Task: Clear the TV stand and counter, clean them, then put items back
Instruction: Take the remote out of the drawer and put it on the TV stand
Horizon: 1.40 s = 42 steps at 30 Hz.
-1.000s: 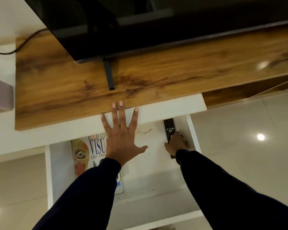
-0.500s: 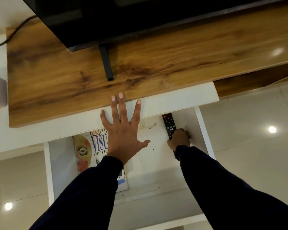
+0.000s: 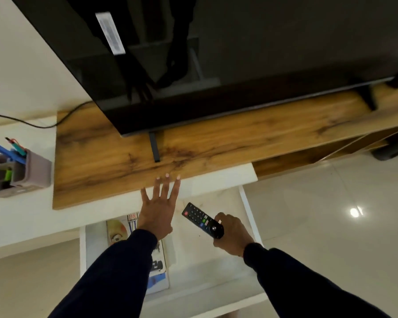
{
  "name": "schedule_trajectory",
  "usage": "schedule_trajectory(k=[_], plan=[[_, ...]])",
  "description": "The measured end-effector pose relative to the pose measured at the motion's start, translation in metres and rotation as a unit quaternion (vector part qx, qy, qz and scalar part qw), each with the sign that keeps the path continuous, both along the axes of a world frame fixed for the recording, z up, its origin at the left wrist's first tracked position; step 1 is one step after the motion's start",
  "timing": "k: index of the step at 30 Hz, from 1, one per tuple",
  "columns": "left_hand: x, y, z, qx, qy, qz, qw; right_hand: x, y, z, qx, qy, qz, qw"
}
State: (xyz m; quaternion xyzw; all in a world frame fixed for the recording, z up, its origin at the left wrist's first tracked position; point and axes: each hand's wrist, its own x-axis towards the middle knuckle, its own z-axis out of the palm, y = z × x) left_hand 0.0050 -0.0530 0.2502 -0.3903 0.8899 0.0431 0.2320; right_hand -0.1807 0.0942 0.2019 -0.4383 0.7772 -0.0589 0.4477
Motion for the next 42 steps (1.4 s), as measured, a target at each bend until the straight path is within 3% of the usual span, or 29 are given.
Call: schedule_trajectory(k=[5, 10, 14, 22, 30, 42], plan=[[-0.012, -0.015, 0.033, 0.015, -0.002, 0.025, 1.0, -0.048, -0.011, 0.074, -0.064, 0.058, 0.079, 0.993], [-0.068, -0.029, 0.049, 0.057, 0.052, 0.046, 0.996, -0.139, -0.043, 0.115, -0.126, 0.156, 0.121, 0.972], [-0.119, -0.042, 0.041, 0.069, 0.077, 0.038, 0.994, -0.211, -0.082, 0.121, -0.13, 0.21, 0.143, 0.958], [-0.218, -0.06, 0.018, 0.124, 0.031, 0.051, 0.99, -0.309, -0.143, 0.103, -0.114, 0.191, 0.163, 0.961], [-0.228, -0.056, -0.004, 0.103, -0.009, 0.035, 0.994, -0.328, -0.149, 0.078, -0.113, 0.176, 0.202, 0.957], [-0.215, -0.054, -0.003, 0.123, 0.04, 0.043, 0.991, -0.313, -0.143, 0.081, -0.1, 0.234, 0.233, 0.939]])
